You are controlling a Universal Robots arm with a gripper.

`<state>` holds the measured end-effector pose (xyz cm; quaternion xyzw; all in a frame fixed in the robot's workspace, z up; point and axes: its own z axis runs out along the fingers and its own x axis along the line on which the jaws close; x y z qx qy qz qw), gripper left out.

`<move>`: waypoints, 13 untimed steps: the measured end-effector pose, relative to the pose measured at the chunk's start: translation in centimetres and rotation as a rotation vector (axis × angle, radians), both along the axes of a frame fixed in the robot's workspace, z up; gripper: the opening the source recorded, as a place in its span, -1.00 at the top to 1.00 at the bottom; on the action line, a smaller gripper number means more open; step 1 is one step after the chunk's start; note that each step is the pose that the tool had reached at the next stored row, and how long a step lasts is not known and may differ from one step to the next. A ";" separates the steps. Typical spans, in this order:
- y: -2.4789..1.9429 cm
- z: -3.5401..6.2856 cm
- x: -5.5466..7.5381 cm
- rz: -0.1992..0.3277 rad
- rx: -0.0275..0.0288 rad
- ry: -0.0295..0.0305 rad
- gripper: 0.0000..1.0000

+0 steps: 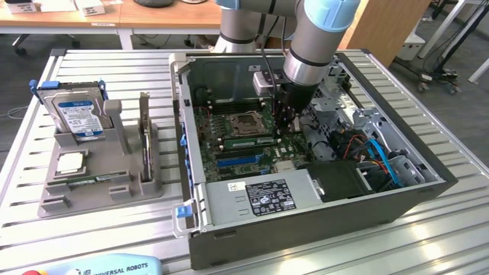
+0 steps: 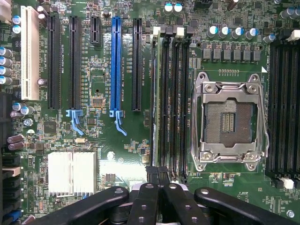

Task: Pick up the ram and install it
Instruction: 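Press down the ram until it locks into place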

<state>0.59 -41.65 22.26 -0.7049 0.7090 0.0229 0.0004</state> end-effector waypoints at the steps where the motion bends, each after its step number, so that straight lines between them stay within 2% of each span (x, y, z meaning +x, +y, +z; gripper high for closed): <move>1: 0.00 0.00 0.0 0.000 0.0000 0.0000 0.80; 13: 0.01 0.05 0.0 0.000 0.0011 0.0002 0.80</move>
